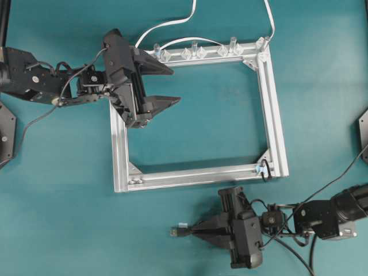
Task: Insert the wire through the string loop located on the right side.
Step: 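Lower the right gripper and close it on the USB cable near the plug, then lift the USB cable with the right gripper and carry it rightward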
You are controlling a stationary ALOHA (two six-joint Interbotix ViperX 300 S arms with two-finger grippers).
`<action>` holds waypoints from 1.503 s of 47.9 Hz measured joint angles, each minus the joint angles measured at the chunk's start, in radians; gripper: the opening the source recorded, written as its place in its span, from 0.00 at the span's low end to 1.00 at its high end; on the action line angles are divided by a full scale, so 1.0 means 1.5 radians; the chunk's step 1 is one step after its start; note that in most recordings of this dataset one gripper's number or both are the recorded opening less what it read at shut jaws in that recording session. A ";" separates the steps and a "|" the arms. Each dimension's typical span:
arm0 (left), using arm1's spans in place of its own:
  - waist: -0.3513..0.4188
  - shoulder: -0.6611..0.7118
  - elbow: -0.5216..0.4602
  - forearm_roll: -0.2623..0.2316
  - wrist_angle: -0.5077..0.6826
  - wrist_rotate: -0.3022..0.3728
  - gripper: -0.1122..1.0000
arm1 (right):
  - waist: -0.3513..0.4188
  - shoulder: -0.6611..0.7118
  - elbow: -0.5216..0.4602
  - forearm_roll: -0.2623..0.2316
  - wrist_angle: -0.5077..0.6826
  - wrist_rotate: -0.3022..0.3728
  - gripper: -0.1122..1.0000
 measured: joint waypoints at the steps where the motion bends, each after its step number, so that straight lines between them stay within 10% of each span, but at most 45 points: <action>1: 0.000 0.000 0.000 0.000 0.001 0.000 0.90 | 0.000 -0.001 0.001 0.000 0.000 -0.001 0.20; 72: -0.004 -0.013 0.002 0.000 0.033 0.000 0.90 | -0.016 -0.177 0.030 0.041 0.116 -0.140 0.20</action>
